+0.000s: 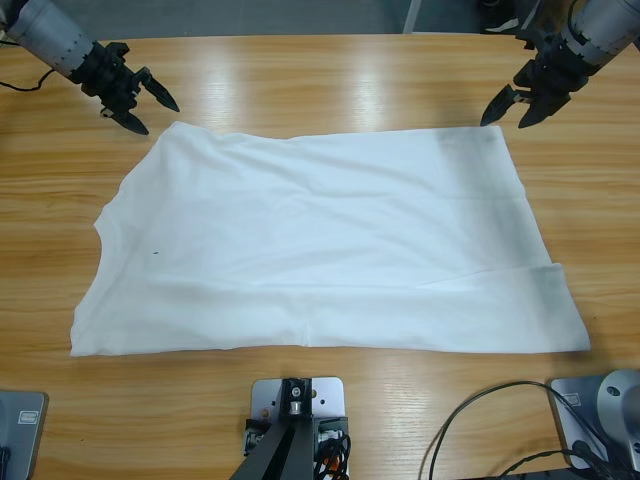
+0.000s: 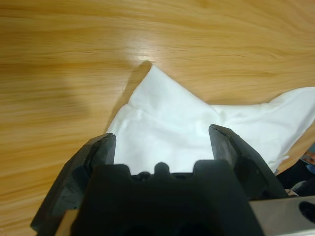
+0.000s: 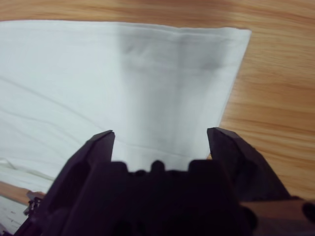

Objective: Fold clothes

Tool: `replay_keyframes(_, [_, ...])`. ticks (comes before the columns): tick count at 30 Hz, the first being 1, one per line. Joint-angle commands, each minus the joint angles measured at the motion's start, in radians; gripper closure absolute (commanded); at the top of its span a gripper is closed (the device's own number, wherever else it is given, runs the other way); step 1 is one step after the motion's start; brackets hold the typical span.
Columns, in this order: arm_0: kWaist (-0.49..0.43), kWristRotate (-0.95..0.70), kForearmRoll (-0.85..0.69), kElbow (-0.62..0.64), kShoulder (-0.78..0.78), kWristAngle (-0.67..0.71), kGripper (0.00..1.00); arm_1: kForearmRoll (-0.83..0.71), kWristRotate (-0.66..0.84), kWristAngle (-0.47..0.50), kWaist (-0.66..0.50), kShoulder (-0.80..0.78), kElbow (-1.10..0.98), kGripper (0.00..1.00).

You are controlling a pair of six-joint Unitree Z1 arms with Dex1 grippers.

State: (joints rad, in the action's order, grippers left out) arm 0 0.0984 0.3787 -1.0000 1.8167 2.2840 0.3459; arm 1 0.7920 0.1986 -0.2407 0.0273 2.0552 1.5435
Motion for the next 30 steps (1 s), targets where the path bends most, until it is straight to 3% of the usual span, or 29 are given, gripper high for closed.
replay_keyframes(1, [0.038, -0.034, 0.015, 0.023, 0.087, 0.011, 0.261, 0.013, -0.008, -0.009, 0.02, 0.053, -0.018, 0.22])
replay_keyframes(12, [0.056, -0.07, 0.033, 0.058, 0.116, -0.138, 0.257, 0.012, -0.016, -0.007, 0.022, 0.036, -0.053, 0.22])
replay_keyframes(22, [0.1, -0.059, 0.026, 0.059, 0.13, -0.09, 0.264, 0.003, -0.016, -0.006, 0.022, 0.043, -0.058, 0.22])
replay_keyframes(26, [0.088, -0.059, 0.026, 0.065, 0.128, -0.017, 0.428, 0.003, -0.016, -0.006, 0.022, 0.042, -0.064, 0.222])
replay_keyframes(28, [0.084, -0.068, 0.026, 0.062, 0.125, 0.004, 0.436, 0.003, -0.016, -0.006, 0.023, 0.04, -0.069, 0.225])
replay_keyframes(29, [0.084, -0.07, 0.026, 0.06, 0.12, 0.005, 0.491, 0.003, -0.016, -0.006, 0.022, 0.04, -0.071, 0.225])
replay_keyframes(30, [0.084, -0.074, 0.025, 0.058, 0.113, 0.001, 0.623, 0.003, -0.016, -0.006, 0.022, 0.039, -0.071, 0.225])
